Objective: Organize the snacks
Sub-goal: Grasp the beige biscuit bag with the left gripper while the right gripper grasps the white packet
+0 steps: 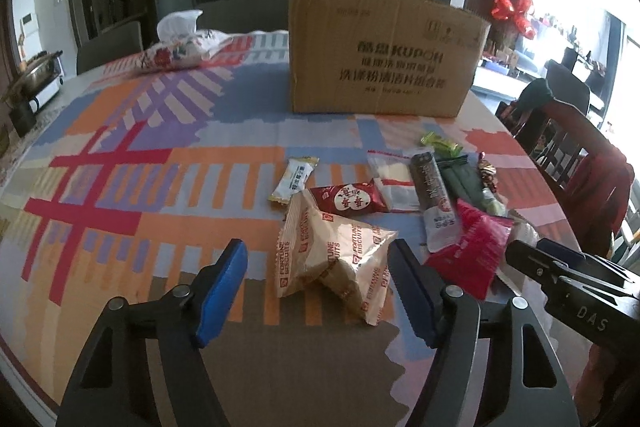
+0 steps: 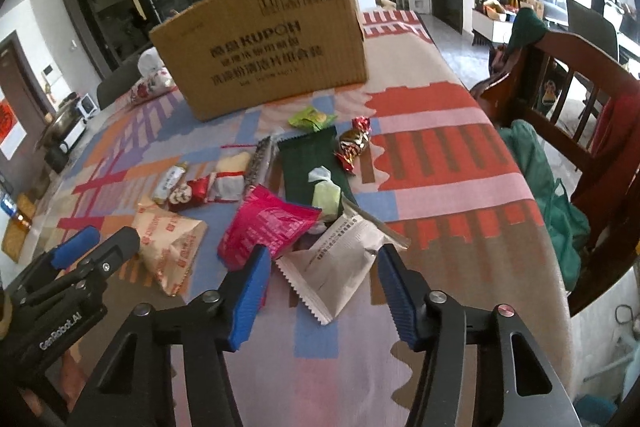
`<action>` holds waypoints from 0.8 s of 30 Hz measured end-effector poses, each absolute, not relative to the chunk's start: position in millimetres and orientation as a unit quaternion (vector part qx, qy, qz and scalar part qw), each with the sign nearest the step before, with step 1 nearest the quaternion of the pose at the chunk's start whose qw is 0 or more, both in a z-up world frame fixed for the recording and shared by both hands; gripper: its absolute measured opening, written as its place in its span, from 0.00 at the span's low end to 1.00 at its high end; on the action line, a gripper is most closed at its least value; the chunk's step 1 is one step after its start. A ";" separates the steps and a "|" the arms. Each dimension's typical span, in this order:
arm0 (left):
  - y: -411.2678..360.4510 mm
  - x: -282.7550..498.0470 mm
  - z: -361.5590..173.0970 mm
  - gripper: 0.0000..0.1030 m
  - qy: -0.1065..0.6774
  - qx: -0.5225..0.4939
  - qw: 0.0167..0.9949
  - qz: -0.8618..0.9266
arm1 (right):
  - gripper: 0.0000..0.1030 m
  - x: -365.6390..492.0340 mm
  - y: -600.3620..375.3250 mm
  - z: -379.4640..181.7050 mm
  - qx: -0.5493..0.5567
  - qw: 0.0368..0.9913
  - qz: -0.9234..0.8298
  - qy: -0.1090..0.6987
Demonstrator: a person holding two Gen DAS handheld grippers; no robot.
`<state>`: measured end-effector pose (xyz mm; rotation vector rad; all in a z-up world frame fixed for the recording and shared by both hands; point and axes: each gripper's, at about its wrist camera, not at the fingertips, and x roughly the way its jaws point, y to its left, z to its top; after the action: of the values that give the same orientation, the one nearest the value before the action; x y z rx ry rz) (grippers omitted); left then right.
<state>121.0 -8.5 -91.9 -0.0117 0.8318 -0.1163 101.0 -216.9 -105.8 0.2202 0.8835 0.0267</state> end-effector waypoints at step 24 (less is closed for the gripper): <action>-12.9 122.7 -89.8 0.34 0.402 -0.007 0.912 -0.083 | 0.35 107.7 -218.8 -115.7 0.102 0.893 0.009 0.439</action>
<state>122.7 -12.9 -89.8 -0.0149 0.8284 -0.1707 107.7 -218.8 -115.7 0.2108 0.9112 0.0194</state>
